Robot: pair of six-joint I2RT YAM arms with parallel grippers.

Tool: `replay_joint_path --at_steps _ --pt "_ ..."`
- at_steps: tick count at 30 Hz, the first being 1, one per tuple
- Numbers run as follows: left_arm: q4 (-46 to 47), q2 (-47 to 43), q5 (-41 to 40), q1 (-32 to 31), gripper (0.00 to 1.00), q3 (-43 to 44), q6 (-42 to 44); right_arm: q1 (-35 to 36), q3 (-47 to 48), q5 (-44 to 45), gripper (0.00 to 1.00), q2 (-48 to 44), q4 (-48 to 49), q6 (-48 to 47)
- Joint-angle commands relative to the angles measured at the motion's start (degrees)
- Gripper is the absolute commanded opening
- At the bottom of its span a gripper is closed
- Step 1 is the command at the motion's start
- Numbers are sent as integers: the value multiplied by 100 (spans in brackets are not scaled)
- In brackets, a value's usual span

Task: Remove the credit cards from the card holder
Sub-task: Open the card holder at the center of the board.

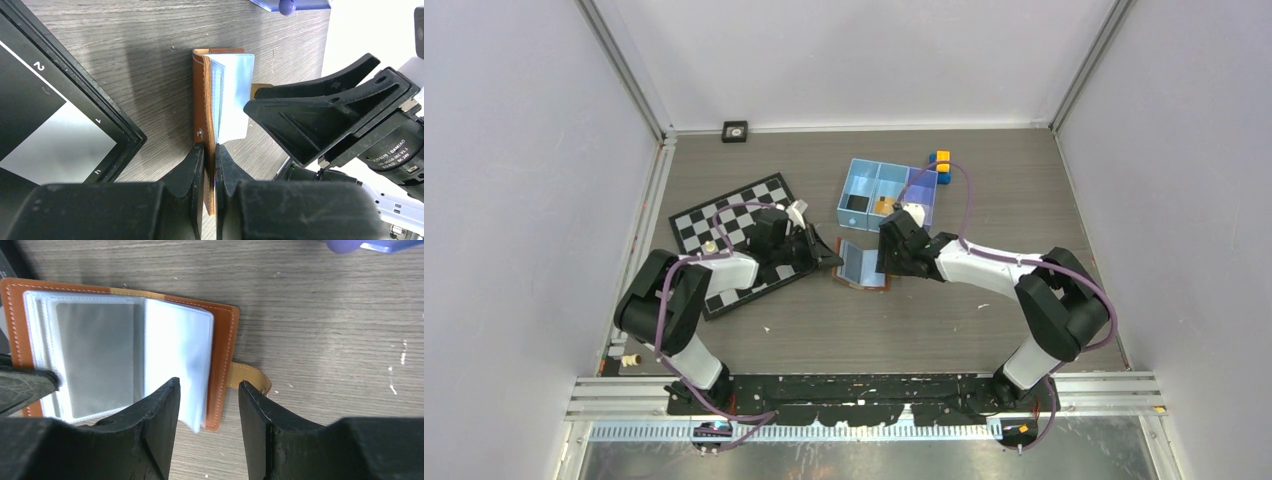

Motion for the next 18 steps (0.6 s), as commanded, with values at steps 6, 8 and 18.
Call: replay_joint_path --at_steps 6,8,18 --pt "40 -219 18 19 2 39 119 31 -114 534 52 -1086 -116 -306" --pt "40 -218 20 19 2 38 113 36 -247 454 51 -1345 53 -331" --pt "116 -157 123 7 2 43 47 44 -607 -1429 35 -1563 1257 -607"
